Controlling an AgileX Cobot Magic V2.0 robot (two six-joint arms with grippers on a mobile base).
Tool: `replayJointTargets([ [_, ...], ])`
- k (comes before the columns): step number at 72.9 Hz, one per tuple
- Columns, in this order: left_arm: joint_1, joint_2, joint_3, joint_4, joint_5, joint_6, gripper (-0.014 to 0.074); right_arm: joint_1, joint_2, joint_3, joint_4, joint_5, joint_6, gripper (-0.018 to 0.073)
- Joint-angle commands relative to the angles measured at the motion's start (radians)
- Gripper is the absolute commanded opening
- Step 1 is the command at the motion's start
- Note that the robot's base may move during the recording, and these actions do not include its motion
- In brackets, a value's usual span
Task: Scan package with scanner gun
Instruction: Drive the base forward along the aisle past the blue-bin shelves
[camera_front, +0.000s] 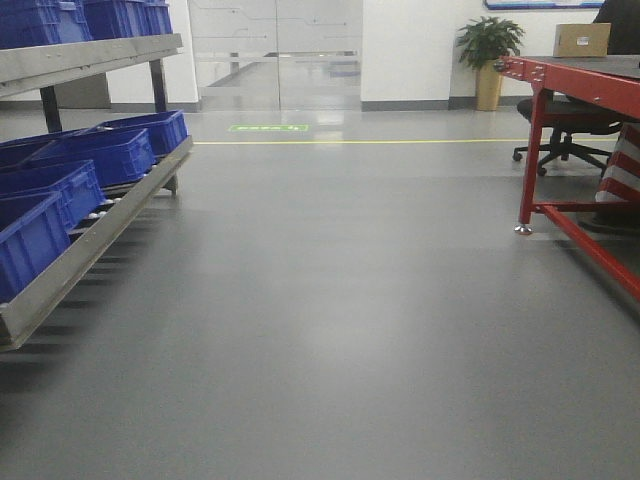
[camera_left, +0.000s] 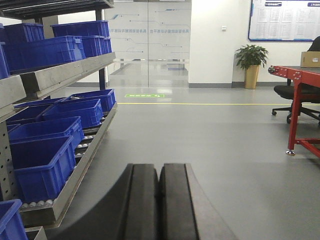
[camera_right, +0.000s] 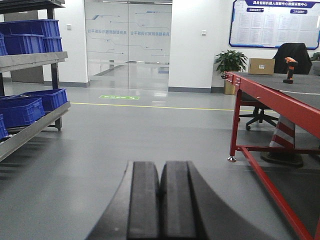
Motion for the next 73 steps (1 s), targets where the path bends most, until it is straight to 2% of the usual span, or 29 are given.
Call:
replayJointTargets([
  [1,-0.005,-0.003,-0.003,0.001,-0.012,-0.008,-0.0111,0.000,-0.004,0.000,-0.005,-0.021,-0.004,-0.0168],
  [73,-0.005,-0.003,-0.003,0.001,-0.012,-0.008,-0.0111,0.000,-0.004,0.000,-0.005,-0.021,-0.004,-0.0168],
])
